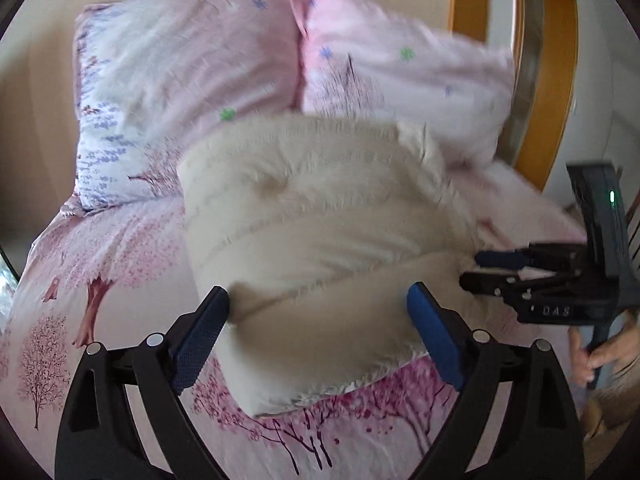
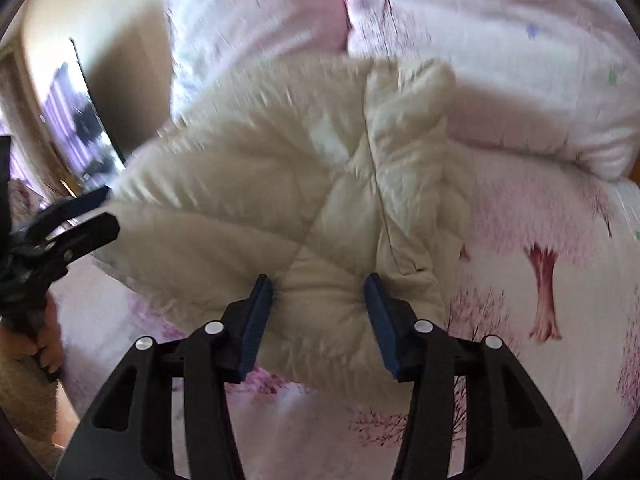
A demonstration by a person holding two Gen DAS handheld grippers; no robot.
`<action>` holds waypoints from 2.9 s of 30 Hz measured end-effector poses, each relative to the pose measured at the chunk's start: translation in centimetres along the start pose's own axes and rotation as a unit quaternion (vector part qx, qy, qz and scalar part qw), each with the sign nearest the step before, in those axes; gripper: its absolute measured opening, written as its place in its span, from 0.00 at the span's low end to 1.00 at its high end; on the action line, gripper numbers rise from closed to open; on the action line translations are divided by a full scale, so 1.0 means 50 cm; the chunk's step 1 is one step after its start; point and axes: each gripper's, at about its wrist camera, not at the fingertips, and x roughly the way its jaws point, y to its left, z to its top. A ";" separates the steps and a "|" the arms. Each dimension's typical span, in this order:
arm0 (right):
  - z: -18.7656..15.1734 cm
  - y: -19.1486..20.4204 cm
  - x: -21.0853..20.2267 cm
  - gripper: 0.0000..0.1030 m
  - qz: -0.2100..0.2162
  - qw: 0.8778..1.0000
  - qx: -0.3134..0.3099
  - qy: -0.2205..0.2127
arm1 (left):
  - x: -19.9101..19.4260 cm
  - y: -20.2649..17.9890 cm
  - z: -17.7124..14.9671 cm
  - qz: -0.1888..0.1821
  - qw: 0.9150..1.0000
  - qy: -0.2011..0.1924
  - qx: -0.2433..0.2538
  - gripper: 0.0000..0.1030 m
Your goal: Fold large clothes
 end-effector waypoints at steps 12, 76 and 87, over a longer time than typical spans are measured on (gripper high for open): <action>0.131 -0.083 -0.066 0.52 0.067 0.992 0.075 -0.080 | 0.046 -0.015 -0.019 0.025 0.999 0.028 0.019 0.98; -0.122 0.037 -0.149 0.98 -0.123 0.988 0.057 0.076 | -0.086 -0.038 -0.116 0.099 0.970 0.200 -0.097 0.99; -0.122 0.037 -0.141 0.98 -0.121 0.988 0.058 0.081 | -0.082 -0.035 -0.114 0.094 0.970 0.201 -0.098 0.99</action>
